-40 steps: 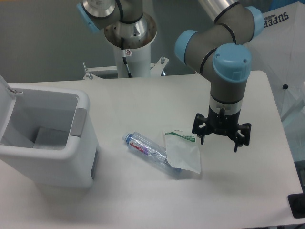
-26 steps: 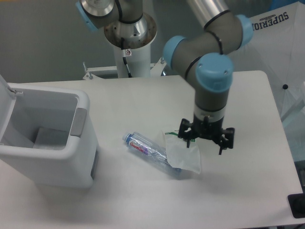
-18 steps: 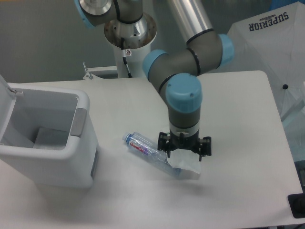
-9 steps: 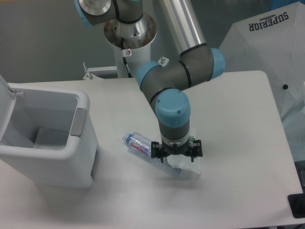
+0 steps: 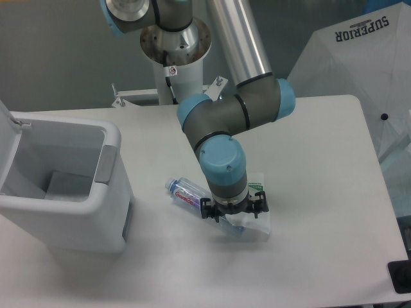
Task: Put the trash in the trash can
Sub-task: 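Lower the open gripper onto the clear plastic bag beside the bottle, then close the gripper on the plastic bag and lift it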
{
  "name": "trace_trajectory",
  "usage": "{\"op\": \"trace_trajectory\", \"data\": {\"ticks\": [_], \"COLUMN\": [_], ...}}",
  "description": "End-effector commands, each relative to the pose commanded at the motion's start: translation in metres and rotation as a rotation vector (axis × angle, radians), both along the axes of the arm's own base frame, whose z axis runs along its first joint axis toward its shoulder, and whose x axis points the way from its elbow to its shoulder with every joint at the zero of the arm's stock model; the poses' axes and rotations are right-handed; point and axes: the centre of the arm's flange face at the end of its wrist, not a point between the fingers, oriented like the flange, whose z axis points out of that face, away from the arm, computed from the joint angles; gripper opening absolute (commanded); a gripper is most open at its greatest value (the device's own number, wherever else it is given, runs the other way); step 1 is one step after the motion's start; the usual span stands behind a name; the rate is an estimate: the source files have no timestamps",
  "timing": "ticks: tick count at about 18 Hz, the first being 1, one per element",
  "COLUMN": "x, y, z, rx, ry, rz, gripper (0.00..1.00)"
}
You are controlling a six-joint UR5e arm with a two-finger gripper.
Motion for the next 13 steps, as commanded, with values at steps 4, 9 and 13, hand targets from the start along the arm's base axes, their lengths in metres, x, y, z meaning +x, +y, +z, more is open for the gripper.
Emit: {"op": "trace_trajectory", "data": {"ticks": [4, 9, 13], "x": [0.0026, 0.0023, 0.0028], "y": [0.0013, 0.0009, 0.0023], "z": [-0.0006, 0.0011, 0.0079], "rx": [-0.003, -0.012, 0.005], "ry": [0.001, 0.013, 0.011], "rz": [0.000, 0.001, -0.001], "gripper": [0.27, 0.00, 0.00]}}
